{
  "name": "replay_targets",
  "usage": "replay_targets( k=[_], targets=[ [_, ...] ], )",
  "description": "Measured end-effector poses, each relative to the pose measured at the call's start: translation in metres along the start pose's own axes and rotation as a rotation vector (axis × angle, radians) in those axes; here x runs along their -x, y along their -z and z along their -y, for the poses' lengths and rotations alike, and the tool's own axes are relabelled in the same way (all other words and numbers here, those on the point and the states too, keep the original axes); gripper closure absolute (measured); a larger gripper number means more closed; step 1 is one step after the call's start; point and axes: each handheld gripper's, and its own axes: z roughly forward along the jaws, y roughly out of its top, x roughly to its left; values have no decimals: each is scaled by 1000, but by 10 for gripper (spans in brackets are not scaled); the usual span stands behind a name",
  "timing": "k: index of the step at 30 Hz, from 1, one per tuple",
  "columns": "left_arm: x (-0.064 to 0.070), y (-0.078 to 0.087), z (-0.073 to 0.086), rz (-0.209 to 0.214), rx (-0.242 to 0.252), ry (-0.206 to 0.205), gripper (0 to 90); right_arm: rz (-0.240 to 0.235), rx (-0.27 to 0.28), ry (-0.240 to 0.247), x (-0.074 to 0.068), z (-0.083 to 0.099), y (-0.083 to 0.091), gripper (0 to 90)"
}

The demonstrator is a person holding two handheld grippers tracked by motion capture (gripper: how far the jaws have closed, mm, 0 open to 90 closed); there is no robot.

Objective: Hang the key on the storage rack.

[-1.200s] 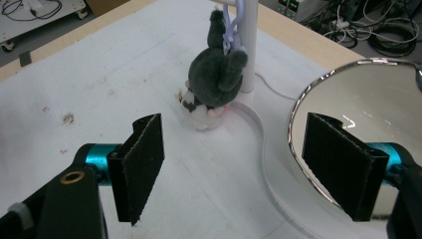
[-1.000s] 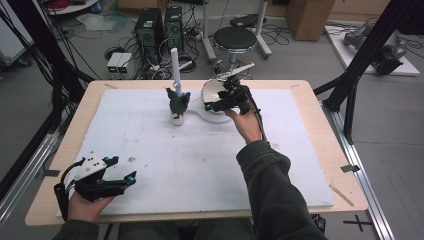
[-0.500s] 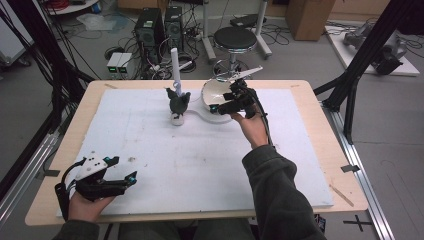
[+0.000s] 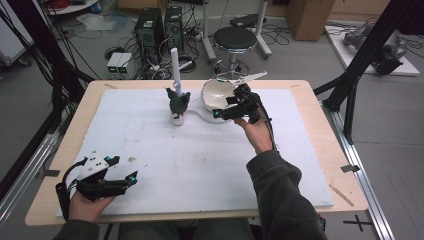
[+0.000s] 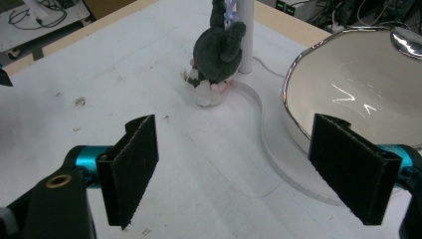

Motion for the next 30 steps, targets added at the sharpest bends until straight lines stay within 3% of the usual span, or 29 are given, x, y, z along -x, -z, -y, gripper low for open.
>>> replay_targets(
  k=[30],
  targets=[
    [-1, -1, 0, -2, -4, 14, 197, 12, 35, 7, -5, 33, 29, 142]
  ],
)
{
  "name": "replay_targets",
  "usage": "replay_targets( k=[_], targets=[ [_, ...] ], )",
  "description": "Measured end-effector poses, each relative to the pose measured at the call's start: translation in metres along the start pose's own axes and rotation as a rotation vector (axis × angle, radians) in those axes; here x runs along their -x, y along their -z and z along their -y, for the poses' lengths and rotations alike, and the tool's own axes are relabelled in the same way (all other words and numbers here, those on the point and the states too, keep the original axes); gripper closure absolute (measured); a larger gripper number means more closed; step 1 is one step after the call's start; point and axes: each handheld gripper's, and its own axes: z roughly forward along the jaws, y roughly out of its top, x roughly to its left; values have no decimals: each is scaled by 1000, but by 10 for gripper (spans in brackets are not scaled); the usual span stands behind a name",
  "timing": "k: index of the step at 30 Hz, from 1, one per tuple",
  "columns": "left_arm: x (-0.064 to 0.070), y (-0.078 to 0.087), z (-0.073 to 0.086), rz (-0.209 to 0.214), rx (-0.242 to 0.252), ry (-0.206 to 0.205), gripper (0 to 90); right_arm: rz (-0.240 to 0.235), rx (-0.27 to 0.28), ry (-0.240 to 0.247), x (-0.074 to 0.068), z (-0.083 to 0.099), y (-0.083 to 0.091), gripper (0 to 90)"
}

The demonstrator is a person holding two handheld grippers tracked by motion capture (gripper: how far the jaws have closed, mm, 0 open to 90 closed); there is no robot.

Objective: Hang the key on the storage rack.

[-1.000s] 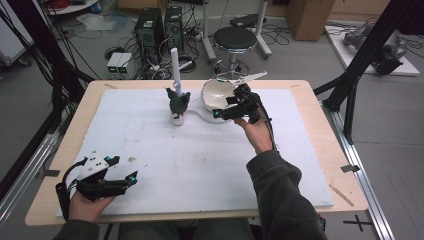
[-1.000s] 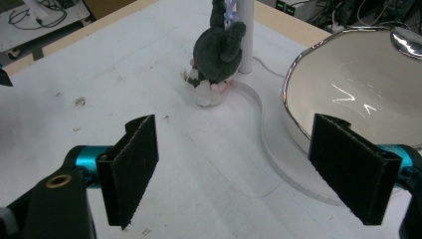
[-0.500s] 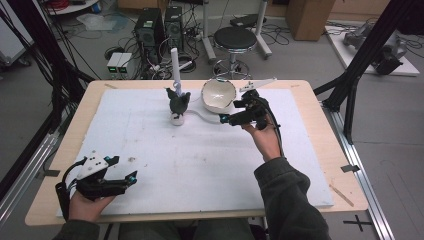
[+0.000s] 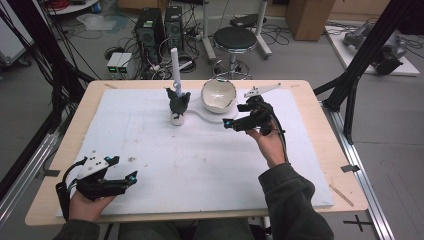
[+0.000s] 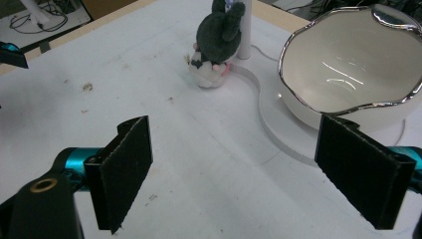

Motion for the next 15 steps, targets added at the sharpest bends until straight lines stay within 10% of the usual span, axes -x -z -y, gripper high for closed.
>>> replay_targets(
  k=[15],
  targets=[
    [1, 0, 0, 2, -4, -2, 198, 12, -1, -6, 0, 18, 10, 133]
  ],
)
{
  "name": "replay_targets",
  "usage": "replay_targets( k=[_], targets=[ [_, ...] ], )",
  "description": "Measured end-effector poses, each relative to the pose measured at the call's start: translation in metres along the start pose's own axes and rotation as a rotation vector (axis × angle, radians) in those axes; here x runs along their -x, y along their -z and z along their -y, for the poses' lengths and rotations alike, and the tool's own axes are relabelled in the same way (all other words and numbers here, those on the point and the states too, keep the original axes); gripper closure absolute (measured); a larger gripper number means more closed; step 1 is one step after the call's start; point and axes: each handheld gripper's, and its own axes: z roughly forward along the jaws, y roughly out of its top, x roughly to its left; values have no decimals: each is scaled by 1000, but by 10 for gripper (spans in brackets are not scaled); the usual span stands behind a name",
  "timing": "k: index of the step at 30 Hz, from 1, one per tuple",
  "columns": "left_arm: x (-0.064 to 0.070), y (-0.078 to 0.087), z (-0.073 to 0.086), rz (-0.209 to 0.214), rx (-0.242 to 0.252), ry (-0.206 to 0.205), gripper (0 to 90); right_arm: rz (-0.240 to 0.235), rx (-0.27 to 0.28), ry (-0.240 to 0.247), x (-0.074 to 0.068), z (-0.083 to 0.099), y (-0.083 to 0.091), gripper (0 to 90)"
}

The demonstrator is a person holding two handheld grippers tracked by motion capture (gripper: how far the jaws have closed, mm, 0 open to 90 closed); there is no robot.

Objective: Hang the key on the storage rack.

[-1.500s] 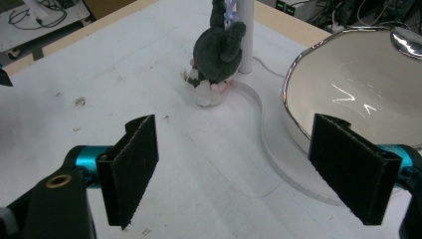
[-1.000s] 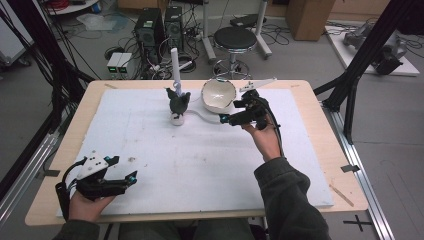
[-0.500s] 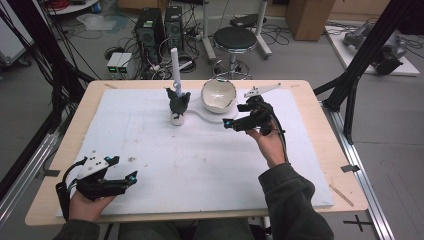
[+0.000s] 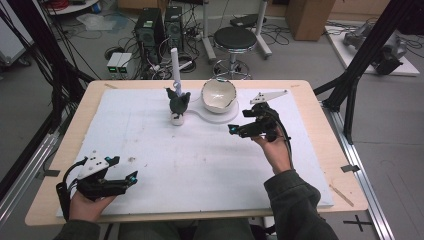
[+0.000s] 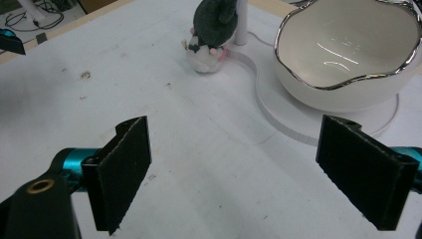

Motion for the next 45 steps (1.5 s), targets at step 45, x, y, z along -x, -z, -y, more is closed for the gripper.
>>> replay_targets(
  k=[45],
  targets=[
    [1, 1, 1, -5, -1, 7, 198, 50, 33, -31, 3, 59, 35, 123]
  ],
)
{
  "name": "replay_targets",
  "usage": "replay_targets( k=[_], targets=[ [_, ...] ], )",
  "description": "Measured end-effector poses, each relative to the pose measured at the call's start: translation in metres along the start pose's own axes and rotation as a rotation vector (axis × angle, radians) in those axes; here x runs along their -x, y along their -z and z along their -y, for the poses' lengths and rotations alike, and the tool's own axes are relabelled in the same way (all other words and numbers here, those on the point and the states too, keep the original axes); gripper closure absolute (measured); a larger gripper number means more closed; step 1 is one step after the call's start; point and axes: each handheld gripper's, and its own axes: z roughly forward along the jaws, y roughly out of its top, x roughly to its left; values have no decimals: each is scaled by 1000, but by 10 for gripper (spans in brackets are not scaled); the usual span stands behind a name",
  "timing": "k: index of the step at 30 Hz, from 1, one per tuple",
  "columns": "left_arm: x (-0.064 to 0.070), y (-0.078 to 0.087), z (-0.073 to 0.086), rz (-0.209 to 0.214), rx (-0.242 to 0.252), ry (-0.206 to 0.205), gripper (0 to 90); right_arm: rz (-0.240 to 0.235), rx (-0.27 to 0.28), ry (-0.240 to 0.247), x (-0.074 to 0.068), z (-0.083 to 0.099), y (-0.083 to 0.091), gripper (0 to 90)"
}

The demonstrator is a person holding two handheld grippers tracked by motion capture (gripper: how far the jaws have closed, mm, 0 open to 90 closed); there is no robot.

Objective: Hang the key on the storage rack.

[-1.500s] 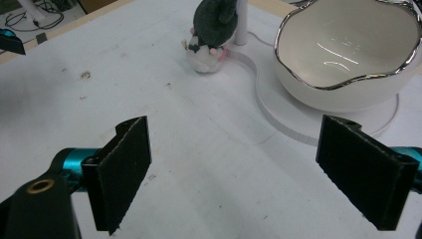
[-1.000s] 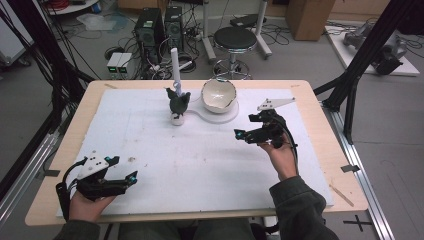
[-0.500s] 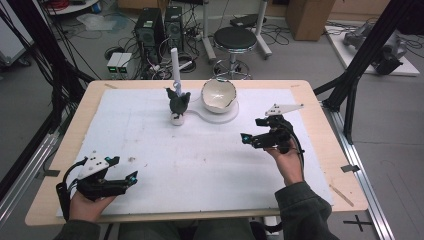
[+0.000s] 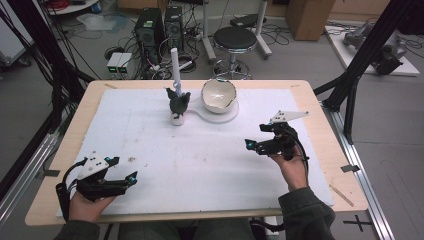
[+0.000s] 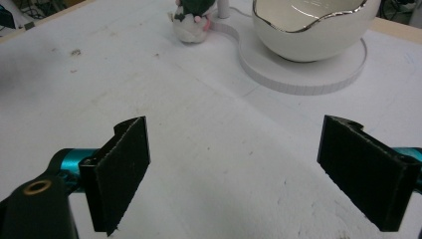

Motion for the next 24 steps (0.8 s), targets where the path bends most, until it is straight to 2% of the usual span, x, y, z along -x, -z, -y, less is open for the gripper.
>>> replay_targets(
  k=[12, 24],
  targets=[
    [-1, 1, 0, -4, -2, -6, 198, 32, 18, -9, 2, 22, 16, 123],
    [-1, 2, 2, -2, 0, 1, 197, 31, 11, -18, 3, 43, 19, 121]
  ],
)
